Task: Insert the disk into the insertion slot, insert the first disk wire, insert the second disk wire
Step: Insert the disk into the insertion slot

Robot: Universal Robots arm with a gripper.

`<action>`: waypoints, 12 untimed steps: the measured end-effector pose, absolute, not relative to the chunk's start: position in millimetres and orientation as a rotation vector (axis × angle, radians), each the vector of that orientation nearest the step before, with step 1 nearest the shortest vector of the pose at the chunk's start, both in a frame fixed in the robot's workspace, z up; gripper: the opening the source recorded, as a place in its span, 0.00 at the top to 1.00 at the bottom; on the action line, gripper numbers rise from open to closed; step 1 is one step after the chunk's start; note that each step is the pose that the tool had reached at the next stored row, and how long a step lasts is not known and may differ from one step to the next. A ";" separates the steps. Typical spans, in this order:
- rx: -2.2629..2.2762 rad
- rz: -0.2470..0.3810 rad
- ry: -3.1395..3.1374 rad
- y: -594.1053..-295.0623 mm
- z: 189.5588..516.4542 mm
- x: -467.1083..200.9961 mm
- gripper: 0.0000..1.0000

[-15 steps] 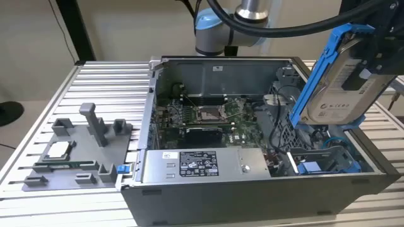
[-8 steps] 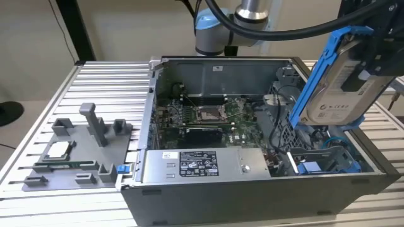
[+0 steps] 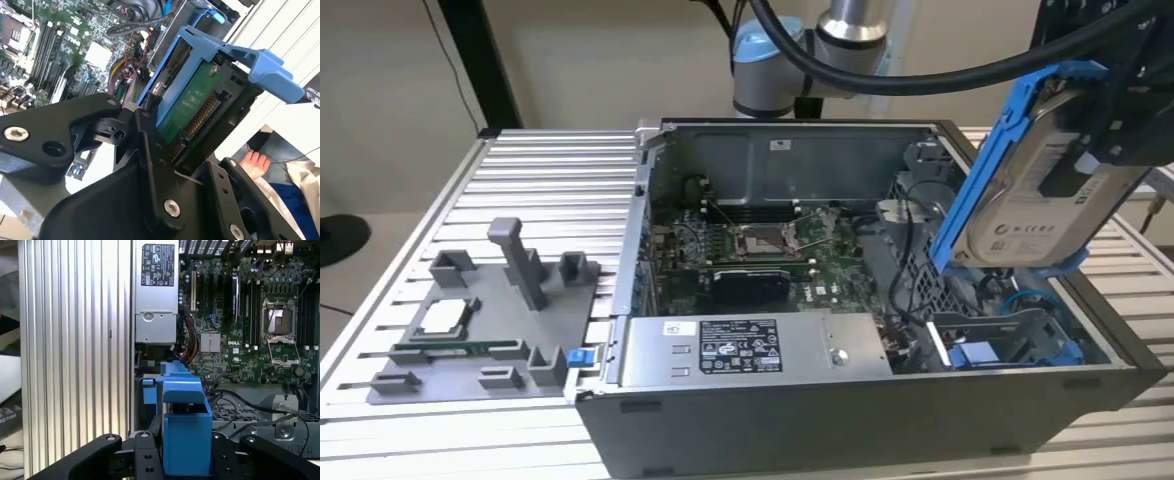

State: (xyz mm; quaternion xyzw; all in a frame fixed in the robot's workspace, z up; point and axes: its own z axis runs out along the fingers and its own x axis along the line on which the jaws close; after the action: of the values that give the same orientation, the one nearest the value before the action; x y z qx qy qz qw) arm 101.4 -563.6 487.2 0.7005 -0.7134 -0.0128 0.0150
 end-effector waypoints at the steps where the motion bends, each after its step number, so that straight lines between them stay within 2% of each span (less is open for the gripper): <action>1: 2.180 -0.040 -2.220 -563.6 486.7 101.4 1.00; 12: 2.180 -0.040 -2.220 -563.9 484.3 101.4 1.00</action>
State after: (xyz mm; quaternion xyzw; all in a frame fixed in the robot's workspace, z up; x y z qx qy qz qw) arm 101.4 -563.9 484.3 0.7006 -0.7132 -0.0128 0.0150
